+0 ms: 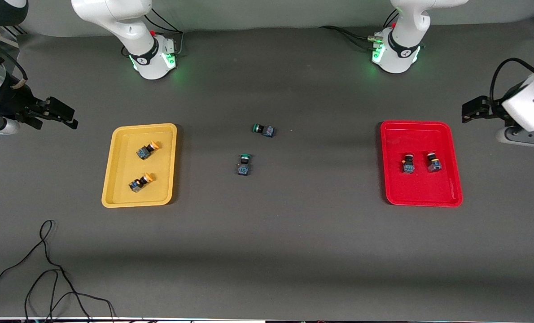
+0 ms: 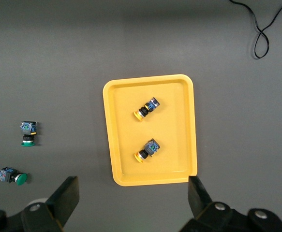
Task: Place red and yellow buttons in trays
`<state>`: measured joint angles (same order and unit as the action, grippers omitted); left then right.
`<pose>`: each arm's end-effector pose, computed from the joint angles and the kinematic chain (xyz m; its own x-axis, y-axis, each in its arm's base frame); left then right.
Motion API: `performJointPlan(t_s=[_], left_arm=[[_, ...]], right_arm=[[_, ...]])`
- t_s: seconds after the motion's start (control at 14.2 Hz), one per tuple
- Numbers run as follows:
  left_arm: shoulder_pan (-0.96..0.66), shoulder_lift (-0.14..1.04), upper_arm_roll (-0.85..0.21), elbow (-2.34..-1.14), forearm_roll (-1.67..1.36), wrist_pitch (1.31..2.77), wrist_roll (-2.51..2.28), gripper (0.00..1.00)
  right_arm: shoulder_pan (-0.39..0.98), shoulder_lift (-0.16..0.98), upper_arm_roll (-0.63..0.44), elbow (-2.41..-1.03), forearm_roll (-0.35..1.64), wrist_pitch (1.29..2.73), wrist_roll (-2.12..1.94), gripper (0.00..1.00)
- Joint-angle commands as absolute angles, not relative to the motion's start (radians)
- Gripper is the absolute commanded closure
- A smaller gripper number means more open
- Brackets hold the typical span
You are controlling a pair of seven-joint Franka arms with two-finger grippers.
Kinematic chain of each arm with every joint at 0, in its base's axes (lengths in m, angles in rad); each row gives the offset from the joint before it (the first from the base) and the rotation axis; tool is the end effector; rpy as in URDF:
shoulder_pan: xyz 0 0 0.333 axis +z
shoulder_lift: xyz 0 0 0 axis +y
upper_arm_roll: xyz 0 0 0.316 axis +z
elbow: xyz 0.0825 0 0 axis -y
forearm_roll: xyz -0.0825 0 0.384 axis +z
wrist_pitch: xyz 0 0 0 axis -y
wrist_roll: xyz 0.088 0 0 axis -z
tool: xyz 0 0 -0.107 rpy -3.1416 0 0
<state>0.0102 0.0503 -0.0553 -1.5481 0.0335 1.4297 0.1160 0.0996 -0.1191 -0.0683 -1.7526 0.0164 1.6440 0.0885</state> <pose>0.5528 -0.0202 0.5962 0.9731 -0.1554 -0.1702 -0.1596 -0.9871 -0.0111 0.5217 0.0160 0.6086 0.9983 -0.0579 0.0080 -0.0577 -0.9980 -0.0253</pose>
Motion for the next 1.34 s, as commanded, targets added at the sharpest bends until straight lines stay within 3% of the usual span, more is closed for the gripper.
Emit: performJointPlan(t_s=[0.0, 1.27], left_arm=[[-0.011, 0.021, -0.031, -1.569, 0.015, 1.450, 0.101, 0.00], [-0.011, 0.026, -0.041, -1.585, -0.002, 1.463, 0.072, 0.00]], right_arm=[[0.107, -0.109, -0.071, -1.733, 0.017, 1.631, 0.071, 0.00], [0.106, -0.086, -0.074, -1.721, 0.020, 1.646, 0.066, 0.00]])
